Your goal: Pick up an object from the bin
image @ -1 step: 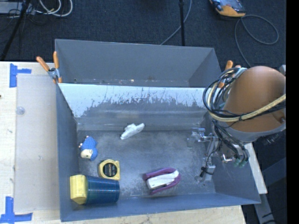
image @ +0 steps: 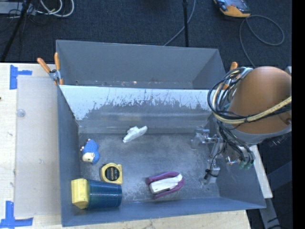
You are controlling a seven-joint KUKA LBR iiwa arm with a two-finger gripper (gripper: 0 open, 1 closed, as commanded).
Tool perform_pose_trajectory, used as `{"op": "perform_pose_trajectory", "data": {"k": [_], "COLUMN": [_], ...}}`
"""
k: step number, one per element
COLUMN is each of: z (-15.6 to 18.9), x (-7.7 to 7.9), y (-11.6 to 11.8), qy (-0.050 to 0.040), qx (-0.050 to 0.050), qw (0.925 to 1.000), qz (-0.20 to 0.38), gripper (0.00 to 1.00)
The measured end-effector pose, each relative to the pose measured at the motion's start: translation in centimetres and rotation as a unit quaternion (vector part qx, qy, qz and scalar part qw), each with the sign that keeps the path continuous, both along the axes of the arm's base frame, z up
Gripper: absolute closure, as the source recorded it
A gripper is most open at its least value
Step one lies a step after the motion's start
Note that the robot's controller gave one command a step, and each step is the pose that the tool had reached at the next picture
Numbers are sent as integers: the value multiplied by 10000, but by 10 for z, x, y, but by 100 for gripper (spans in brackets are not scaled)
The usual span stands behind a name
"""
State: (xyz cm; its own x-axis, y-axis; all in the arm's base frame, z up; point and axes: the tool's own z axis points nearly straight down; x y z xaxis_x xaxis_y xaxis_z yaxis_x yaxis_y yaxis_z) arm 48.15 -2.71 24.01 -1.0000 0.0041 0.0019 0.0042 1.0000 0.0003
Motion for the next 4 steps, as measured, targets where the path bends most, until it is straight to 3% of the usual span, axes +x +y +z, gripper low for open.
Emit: {"op": "perform_pose_trajectory", "data": {"k": [1,2,3,4], "z": [-60,-80,-99,-164], "x": [-1,11,14,6], "y": [28,60,66,68], "qy": [3,10,16,-12], "qx": [2,6,8,7], "qw": [9989,9878,9953,9831], "qz": [460,1557,972,1833], "gripper": [0,0,0,0]}}
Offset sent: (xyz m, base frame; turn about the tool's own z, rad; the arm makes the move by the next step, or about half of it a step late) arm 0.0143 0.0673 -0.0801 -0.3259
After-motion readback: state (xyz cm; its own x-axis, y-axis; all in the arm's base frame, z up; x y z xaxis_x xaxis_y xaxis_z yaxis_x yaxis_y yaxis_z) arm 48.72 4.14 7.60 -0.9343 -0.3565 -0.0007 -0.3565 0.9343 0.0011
